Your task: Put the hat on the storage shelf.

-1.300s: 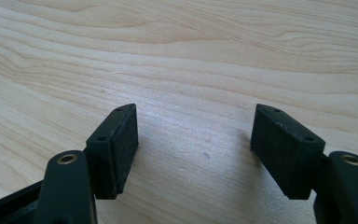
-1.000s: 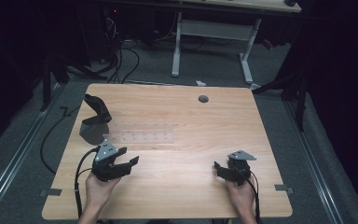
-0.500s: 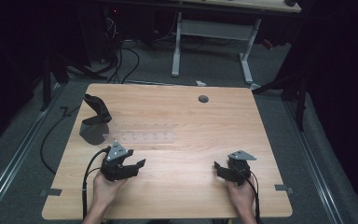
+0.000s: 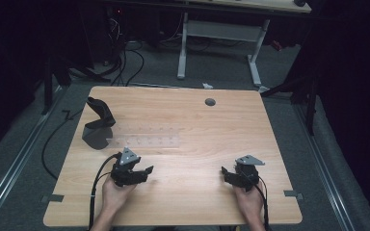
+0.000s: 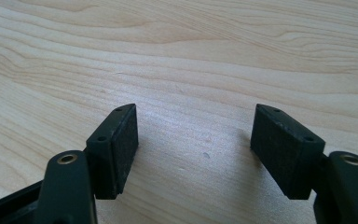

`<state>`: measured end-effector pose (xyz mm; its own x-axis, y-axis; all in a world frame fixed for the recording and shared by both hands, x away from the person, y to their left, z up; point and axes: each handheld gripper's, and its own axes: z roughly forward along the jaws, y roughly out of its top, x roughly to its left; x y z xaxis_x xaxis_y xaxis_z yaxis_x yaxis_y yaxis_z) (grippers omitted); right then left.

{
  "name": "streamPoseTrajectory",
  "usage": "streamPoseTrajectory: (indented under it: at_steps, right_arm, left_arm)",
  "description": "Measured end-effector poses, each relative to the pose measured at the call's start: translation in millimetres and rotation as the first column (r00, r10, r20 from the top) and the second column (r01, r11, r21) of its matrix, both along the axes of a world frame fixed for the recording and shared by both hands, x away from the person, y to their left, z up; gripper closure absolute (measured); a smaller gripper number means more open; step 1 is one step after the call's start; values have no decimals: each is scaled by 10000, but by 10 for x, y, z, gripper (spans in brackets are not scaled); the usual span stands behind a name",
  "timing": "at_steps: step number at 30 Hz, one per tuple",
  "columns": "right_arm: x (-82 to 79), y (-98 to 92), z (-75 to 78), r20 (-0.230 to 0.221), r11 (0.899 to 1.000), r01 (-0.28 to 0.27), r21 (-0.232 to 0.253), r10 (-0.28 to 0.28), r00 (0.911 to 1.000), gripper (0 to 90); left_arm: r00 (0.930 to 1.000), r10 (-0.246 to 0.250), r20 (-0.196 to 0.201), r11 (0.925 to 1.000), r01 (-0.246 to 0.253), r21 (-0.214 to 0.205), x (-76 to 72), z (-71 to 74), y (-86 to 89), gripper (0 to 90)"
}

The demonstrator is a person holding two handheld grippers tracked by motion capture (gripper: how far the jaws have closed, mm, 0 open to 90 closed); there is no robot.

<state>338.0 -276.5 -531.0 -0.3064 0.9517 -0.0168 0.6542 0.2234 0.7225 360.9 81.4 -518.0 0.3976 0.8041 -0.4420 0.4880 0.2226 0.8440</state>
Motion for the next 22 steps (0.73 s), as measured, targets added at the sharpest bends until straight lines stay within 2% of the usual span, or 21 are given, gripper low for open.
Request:
streamPoseTrajectory:
  at_steps: [8, 12, 13, 15, 22]
  right_arm:
    - [0, 0, 0, 0, 10000, -1, 3, 1, 10000, 323]
    - [0, 0, 0, 1, 10000, -5, 0, 5, 10000, 323]
    - [0, 0, 0, 0, 10000, -3, 0, 3, 10000, 323]
    - [0, 0, 0, -2, 10000, -11, 3, 11, 10000, 323]
    - [0, 0, -1, -1, 10000, -10, 0, 10, 10000, 323]
  left_arm:
    - [9999, 142, -68, 9981, -137, 608, 77, -150, -78, 359]
    - [9994, 346, 48, 9938, -349, 1053, 132, -241, -103, 359]
    - [9992, 389, 40, 9942, -391, 1001, 148, -263, -101, 358]
    - [9986, 524, -31, 9970, -521, 577, 162, -276, -80, 340]
    - [9982, 596, -37, 9966, -593, 569, 162, -282, -75, 306]
